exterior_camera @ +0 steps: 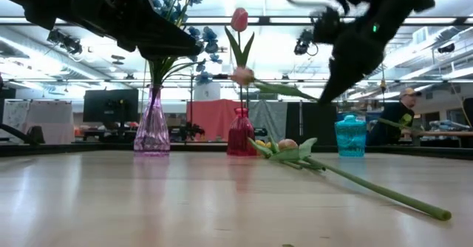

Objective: Sort flowers into vase by color
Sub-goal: Put the pink tulip into the red vase

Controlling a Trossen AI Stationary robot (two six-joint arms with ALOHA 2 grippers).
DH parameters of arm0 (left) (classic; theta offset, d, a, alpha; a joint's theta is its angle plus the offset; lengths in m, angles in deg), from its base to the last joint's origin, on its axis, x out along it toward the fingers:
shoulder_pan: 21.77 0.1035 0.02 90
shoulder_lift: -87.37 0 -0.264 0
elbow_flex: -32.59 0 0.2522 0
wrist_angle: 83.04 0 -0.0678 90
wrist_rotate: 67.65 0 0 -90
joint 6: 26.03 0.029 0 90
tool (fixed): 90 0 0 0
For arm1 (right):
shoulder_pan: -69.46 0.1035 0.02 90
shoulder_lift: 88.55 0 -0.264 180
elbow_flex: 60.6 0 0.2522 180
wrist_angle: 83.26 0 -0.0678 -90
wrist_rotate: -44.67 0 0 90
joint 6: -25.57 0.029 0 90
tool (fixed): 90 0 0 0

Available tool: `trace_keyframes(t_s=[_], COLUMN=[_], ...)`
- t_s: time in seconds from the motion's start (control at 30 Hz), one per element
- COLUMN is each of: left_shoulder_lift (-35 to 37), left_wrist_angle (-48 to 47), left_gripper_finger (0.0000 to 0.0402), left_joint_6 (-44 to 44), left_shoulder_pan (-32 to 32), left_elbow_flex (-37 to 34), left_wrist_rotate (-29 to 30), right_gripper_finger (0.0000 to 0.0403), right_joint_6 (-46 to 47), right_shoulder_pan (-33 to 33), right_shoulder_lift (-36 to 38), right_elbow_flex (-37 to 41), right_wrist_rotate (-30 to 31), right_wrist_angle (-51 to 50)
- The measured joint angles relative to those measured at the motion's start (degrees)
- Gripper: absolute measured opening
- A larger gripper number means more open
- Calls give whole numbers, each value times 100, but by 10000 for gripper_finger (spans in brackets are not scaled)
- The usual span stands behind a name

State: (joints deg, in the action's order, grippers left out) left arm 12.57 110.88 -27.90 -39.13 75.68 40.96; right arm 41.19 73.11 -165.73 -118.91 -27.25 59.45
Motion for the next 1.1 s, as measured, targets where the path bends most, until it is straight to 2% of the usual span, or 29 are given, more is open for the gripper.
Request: trace_keyframes(t_s=[0.17, 0.27, 0.33, 0.53, 0.63, 0.77, 0.97, 1.1], left_shoulder_lift=[0, 0, 0, -1, 0, 0, 0, 0], left_wrist_angle=[-4, 16, 46, 142, 186, 201, 210, 208], left_gripper_finger=[163, 163, 163, 163, 163, 163, 163, 163], left_joint_6=[-6, 1, 11, 13, 11, 11, 11, 8], left_shoulder_pan=[6, 6, 10, 11, 11, 11, 11, 11], left_elbow_flex=[0, 0, 0, 0, 0, 0, 0, 0], left_wrist_rotate=[0, 7, 24, 48, 50, 52, 52, 51], right_gripper_finger=[5, 5, 5, 6, 6, 7, 8, 9], right_joint_6=[355, 282, 144, -670, -948, -940, -604, -360], right_shoulder_pan=[-918, -1339, -1571, -2125, -2383, -2671, -2985, -3106], right_shoulder_lift=[457, 562, 601, 502, 211, -472, -1687, -2330], right_elbow_flex=[395, 395, 366, 347, 340, 340, 342, 341], right_wrist_rotate=[-456, -415, -294, -321, -724, -1422, -1813, -1960], right_wrist_angle=[-196, -274, 77, 2747, 4424, 6432, 9027, 10284])
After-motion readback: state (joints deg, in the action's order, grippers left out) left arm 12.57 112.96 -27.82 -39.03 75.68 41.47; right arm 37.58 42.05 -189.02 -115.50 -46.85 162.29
